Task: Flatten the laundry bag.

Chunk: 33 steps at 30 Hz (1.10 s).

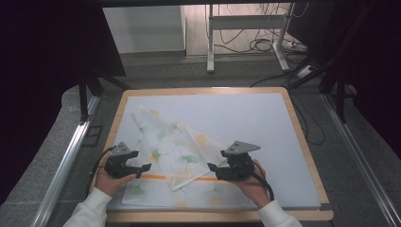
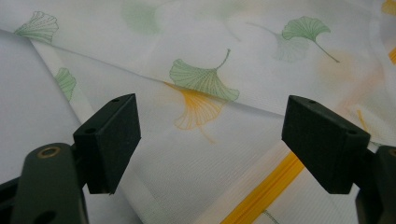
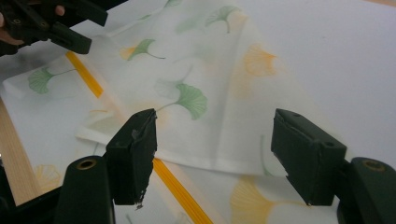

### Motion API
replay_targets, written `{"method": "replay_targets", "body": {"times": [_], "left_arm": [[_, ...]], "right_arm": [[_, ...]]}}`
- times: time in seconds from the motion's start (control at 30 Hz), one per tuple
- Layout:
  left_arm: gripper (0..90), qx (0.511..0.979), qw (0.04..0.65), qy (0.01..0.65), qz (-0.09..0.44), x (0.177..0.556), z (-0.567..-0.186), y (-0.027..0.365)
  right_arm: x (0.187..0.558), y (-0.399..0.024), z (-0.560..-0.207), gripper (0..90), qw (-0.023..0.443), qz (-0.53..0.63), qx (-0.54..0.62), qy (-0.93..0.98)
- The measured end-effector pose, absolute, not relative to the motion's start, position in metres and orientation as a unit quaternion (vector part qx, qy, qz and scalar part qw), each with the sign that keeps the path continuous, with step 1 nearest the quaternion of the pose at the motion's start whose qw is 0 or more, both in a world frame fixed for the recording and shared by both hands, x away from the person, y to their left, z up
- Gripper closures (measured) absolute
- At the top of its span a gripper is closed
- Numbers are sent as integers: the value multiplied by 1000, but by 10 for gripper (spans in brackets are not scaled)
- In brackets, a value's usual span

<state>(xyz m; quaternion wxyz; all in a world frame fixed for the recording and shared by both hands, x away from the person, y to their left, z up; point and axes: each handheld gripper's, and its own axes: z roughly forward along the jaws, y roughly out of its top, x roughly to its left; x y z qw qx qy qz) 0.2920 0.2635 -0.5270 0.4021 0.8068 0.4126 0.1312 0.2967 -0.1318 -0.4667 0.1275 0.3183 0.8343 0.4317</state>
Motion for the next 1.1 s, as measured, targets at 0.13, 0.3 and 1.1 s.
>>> {"method": "replay_targets", "body": {"times": [0.13,0.3,1.1], "left_arm": [[193,807,402,413,131,292,-527,264],[193,808,400,412,130,292,-527,263],[193,809,400,410,131,292,-527,263]], "right_arm": [[299,-111,-468,315,116,427,304,844],[301,-93,-468,315,104,426,290,851],[302,-38,-476,328,61,408,255,874]]}}
